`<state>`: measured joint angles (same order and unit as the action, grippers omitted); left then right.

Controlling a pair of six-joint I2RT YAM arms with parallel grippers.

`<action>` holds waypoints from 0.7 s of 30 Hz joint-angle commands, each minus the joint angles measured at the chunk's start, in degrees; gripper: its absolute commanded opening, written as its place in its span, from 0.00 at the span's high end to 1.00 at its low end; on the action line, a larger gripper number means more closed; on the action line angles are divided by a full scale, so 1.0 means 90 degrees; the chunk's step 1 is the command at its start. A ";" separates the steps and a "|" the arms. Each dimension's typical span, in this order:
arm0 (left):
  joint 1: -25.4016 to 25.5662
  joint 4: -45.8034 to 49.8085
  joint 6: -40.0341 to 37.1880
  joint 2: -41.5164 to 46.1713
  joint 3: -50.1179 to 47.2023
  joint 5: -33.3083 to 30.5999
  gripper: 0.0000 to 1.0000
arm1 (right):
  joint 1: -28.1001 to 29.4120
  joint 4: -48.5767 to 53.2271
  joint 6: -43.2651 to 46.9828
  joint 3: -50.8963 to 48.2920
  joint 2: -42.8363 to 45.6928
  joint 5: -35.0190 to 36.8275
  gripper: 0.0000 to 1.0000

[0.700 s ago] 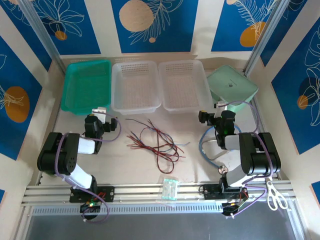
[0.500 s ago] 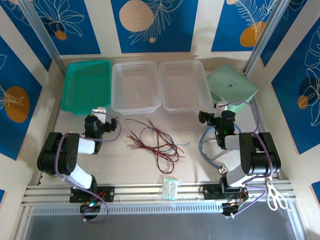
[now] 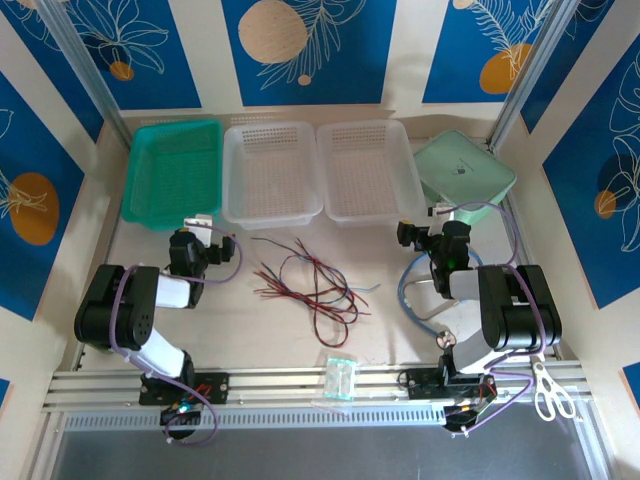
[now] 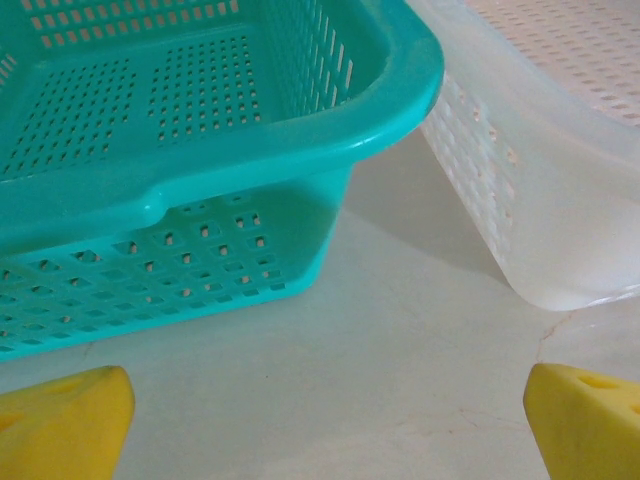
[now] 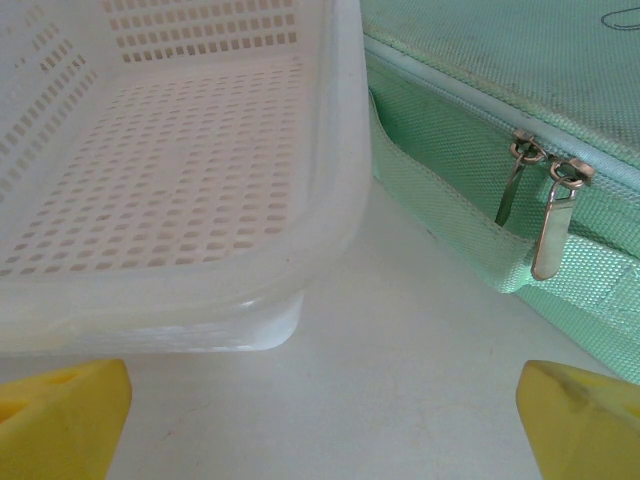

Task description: Untangle the cables

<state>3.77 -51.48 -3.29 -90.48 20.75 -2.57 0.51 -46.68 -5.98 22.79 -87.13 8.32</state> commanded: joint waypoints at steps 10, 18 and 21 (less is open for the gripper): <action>0.0010 -0.0845 -0.0044 0.0108 -0.0210 0.0211 0.01 | -0.0053 -0.0039 -0.0034 0.0085 0.0013 -0.0182 0.01; 0.0218 -0.3123 0.0085 0.0469 -0.1531 -0.0862 0.00 | -0.0007 -0.0945 0.0022 -0.0715 0.0637 -0.0116 0.01; 0.0319 -0.2281 0.0004 0.1353 -0.1542 -0.1025 0.01 | 0.0186 -0.0407 0.0088 -0.0741 0.1329 0.0274 0.01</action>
<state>5.72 -70.26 -3.11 -84.42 6.76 -8.45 0.84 -50.04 -5.93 16.27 -80.34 7.57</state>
